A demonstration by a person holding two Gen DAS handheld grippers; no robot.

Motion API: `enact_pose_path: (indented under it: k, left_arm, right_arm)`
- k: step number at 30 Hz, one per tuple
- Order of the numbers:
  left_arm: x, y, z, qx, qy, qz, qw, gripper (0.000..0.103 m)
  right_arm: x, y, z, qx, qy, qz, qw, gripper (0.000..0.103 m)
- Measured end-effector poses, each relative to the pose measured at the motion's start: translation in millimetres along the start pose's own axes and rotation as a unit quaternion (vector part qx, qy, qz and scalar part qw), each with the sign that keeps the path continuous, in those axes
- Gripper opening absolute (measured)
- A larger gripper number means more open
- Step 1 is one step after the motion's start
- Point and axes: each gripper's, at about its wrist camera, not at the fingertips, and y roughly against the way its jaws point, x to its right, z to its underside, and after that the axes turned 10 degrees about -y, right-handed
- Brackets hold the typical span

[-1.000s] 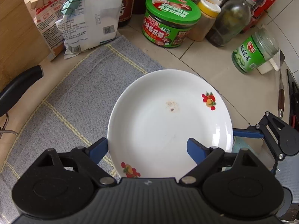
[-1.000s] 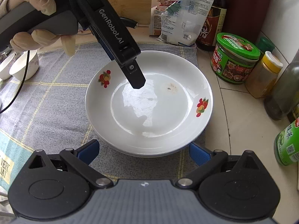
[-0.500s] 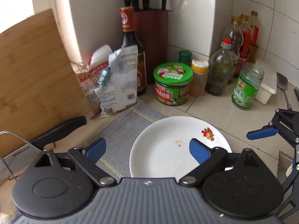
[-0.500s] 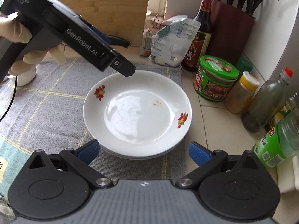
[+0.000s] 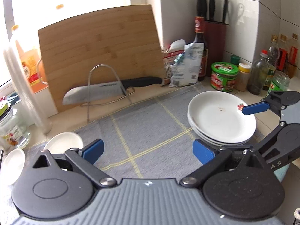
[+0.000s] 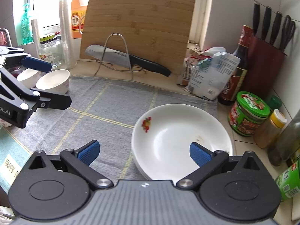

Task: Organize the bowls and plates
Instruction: 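Move the right tool to a white bowl on the mat, then close the right tool on the rim of the white bowl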

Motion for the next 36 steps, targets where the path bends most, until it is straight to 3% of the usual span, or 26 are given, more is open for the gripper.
enact_pose_path:
  k: [6, 16, 24, 36]
  left_arm:
    - [-39, 30, 61, -0.020, 0.013, -0.057, 0.9981, 0.101]
    - [-116, 69, 150, -0.047, 0.000, -0.087, 0.9951, 0.101]
    - [-153, 65, 196, -0.062, 0.007, -0.023, 0.9978, 0.101]
    - [-158, 45, 210, -0.037, 0.008, 0.042, 0.9984, 0.101]
  right_arm:
    - [-64, -18, -5, -0.007, 0.014, -0.022, 1.000, 0.103]
    - [-190, -46, -14, -0.031, 0.006, -0.071, 0.997, 0.103]
    - [-259, -65, -21, -0.052, 0.030, -0.106, 0.993, 0.103]
    - [-302, -92, -20, -0.091, 0.065, -0.145, 0.983, 0.103]
